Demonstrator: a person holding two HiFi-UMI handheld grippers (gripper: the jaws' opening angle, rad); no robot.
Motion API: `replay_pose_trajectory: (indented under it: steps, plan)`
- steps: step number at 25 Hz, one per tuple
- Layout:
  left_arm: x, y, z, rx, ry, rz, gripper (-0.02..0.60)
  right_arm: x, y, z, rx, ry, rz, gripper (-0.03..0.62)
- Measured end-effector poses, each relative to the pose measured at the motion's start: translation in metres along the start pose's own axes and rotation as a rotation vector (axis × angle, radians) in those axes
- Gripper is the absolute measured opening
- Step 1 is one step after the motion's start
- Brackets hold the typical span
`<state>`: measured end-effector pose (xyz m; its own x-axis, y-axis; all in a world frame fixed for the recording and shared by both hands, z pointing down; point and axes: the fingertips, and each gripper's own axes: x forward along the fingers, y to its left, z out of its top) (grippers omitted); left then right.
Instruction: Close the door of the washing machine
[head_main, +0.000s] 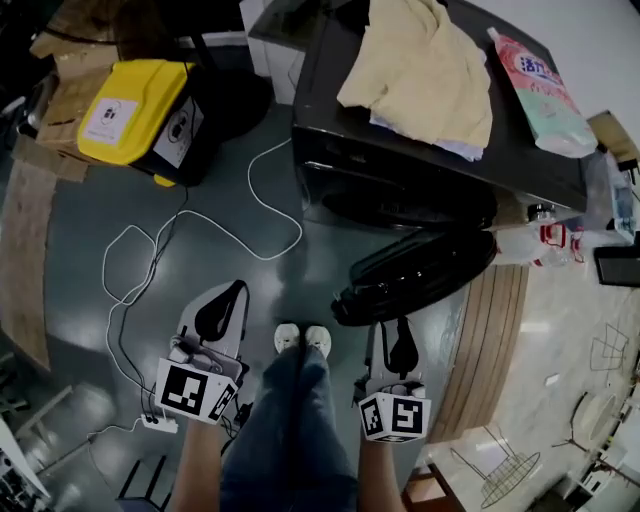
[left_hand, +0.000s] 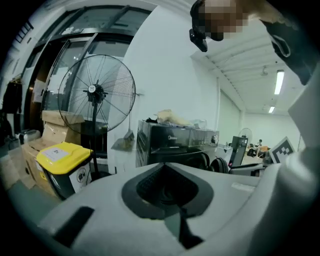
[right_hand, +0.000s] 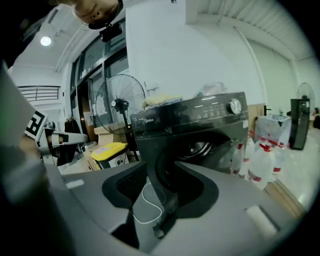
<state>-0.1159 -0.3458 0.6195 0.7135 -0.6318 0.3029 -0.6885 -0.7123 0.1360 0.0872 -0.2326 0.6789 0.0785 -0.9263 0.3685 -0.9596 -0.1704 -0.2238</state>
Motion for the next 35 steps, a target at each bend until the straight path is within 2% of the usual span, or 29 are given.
replay_pose_trajectory:
  steps: [5,10,20,25,28,35]
  plan:
    - [0.005,-0.023,-0.047,-0.028,0.050,-0.055,0.002,-0.016,-0.016,-0.075,0.086,0.098,-0.107,0.170]
    - [0.000,-0.027,-0.060,-0.049,0.057,-0.059,0.002,0.002,-0.020,-0.127,0.219,0.172,-0.152,0.170]
    - [-0.014,-0.008,-0.072,-0.067,0.069,-0.009,0.002,0.031,-0.029,-0.150,0.311,0.221,-0.218,0.141]
    - [-0.013,0.000,-0.073,-0.082,0.066,0.009,0.002,0.052,-0.021,-0.144,0.329,0.231,-0.203,0.140]
    - [-0.009,0.006,-0.069,-0.083,0.065,0.016,0.002,0.068,-0.014,-0.139,0.321,0.233,-0.160,0.144]
    - [0.005,0.018,-0.063,-0.089,0.052,0.028,0.002,0.115,0.002,-0.121,0.158,0.226,0.010,0.141]
